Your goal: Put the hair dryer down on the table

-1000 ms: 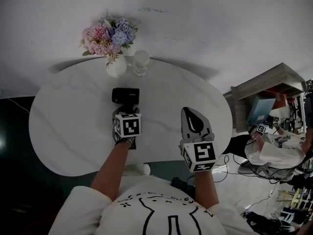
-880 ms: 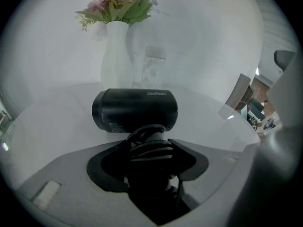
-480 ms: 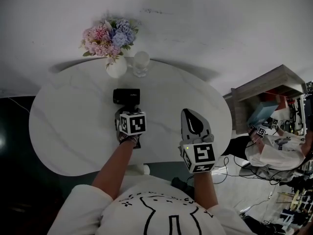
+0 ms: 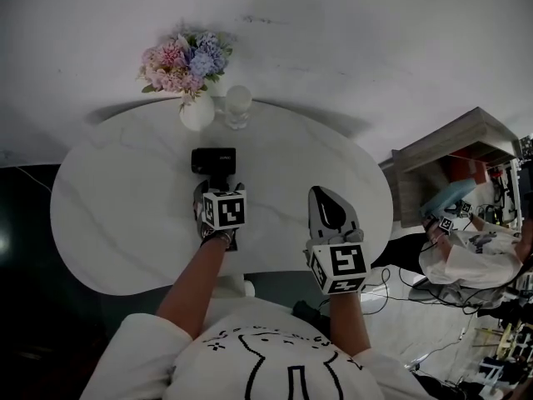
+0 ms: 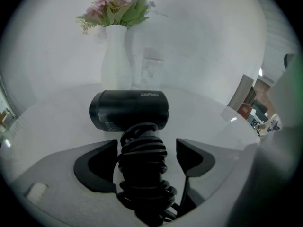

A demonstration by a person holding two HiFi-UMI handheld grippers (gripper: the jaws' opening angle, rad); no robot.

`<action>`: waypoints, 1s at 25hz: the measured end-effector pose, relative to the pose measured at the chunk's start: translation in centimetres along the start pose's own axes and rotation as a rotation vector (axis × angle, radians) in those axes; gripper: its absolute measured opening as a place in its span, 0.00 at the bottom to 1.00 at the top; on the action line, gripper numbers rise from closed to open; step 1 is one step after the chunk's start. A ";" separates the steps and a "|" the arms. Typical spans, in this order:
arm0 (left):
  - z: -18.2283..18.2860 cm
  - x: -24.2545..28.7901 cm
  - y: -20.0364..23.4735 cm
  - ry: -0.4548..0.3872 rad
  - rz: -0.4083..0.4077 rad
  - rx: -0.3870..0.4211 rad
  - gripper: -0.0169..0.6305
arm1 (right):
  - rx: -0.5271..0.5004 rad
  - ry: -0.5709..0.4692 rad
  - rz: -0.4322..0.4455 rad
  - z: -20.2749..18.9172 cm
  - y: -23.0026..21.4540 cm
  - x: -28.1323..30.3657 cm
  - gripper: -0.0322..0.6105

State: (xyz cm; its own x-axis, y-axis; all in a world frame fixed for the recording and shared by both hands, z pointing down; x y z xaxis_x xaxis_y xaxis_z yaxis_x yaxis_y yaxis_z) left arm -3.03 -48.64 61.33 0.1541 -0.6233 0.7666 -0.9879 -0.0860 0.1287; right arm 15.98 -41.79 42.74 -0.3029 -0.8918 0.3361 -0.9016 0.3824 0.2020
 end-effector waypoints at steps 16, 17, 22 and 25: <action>-0.8 -6.9 0.4 -0.137 0.030 0.035 0.60 | -0.040 -0.077 0.011 0.7 1.7 -5.6 0.05; -1.0 -7.5 0.4 -0.147 0.033 0.036 0.60 | -0.039 -0.085 0.009 0.7 1.8 -6.2 0.05; -2.0 -11.0 1.0 -0.199 0.064 0.041 0.60 | -0.021 -0.127 0.003 1.1 2.1 -9.3 0.05; -2.5 -13.3 1.5 -0.232 0.083 0.045 0.60 | -0.016 -0.152 0.010 1.3 2.6 -11.0 0.05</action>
State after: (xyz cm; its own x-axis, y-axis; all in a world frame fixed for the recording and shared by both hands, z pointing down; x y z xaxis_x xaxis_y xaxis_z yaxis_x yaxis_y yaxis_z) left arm -6.56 -38.52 52.89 0.0697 -0.7909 0.6079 -0.9976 -0.0580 0.0389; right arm 16.56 -31.25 38.35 -0.3565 -0.9137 0.1953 -0.8937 0.3944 0.2141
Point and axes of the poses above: the fingertips, and each gripper's own axes: x forward along the fingers, y to its left, z out of its top, the point moved 4 cm from there along -x, backward along the fingers, and after that the axes turned 4 degrees about -x, right-handed, at the moved point
